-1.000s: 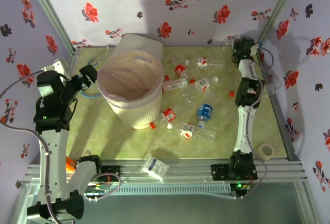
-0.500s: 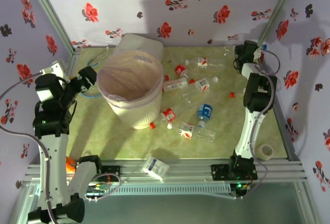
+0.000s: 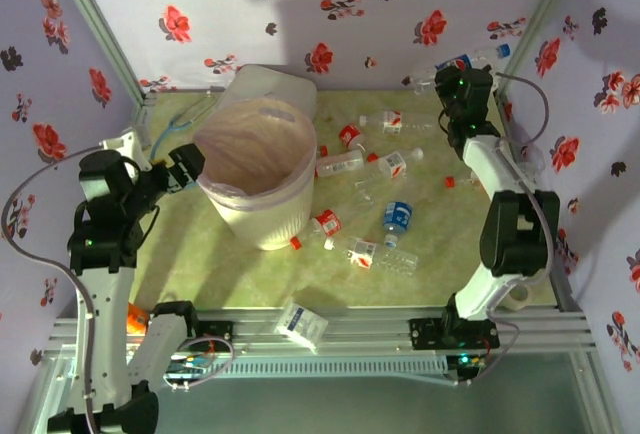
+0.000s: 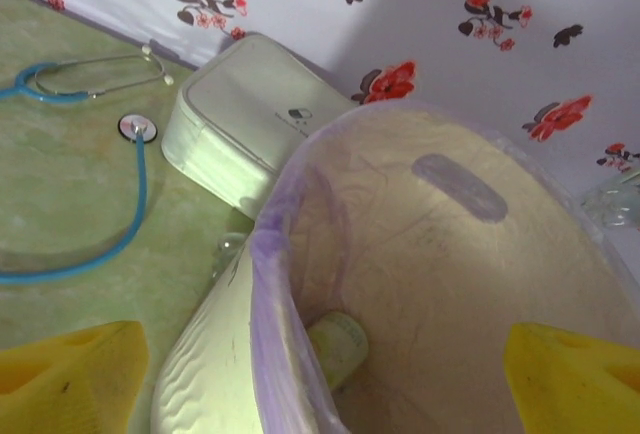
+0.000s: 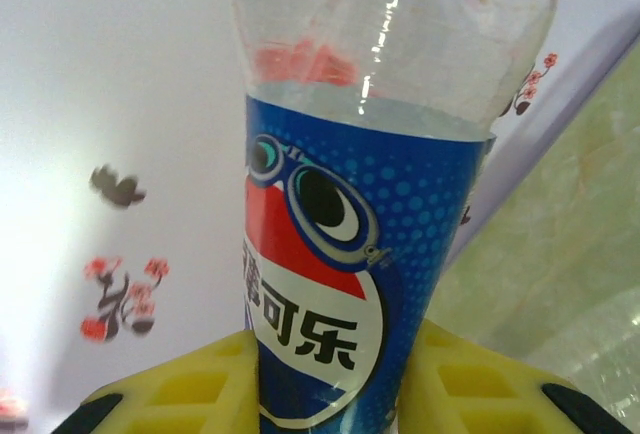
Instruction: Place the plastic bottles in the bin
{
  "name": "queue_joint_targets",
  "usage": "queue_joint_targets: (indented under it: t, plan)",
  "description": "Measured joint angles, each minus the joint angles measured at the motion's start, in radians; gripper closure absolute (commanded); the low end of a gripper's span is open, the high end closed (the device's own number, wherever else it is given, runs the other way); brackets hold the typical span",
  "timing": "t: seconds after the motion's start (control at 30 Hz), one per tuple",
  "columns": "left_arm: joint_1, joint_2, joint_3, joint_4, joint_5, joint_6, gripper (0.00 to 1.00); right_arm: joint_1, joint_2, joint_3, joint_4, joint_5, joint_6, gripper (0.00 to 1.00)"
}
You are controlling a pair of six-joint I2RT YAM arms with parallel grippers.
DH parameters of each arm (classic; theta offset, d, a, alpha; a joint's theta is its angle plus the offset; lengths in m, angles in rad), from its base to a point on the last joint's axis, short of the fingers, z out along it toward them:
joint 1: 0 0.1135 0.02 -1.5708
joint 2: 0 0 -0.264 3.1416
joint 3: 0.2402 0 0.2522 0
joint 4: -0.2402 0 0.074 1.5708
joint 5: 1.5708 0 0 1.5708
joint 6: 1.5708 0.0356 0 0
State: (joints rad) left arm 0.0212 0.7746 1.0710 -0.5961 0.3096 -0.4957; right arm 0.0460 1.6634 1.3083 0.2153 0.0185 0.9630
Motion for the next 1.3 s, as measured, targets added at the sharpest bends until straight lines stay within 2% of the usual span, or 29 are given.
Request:
queue_joint_targets:
  t: [0.2,0.43,0.6,0.77,0.93,1.13,1.3]
  plan:
    - [-0.021,-0.001,-0.046,-0.011,-0.003,0.0,0.1,0.175,-0.178,0.048,-0.232,-0.023,-0.182,0.68]
    - [-0.069,0.024,-0.079,-0.002,-0.016,0.0,0.13,0.467,-0.287,0.262,-0.463,-0.064,-0.396,0.69]
    - [-0.096,0.045,-0.085,0.012,-0.03,0.0,0.15,0.668,-0.234,0.451,-0.592,-0.077,-0.523,0.69]
    - [-0.103,0.046,-0.086,0.015,-0.047,0.0,0.17,0.827,-0.074,0.642,-0.762,-0.056,-0.657,0.69]
    - [-0.105,0.046,-0.09,0.02,-0.053,0.0,0.19,0.904,0.098,0.776,-0.958,0.014,-0.765,0.69]
    - [-0.106,0.047,-0.092,0.02,-0.063,0.0,0.2,0.918,0.254,0.935,-1.163,0.072,-0.843,0.68]
    - [-0.106,0.051,-0.092,0.021,-0.064,0.001,0.2,0.937,0.346,1.05,-1.259,0.091,-0.876,0.68]
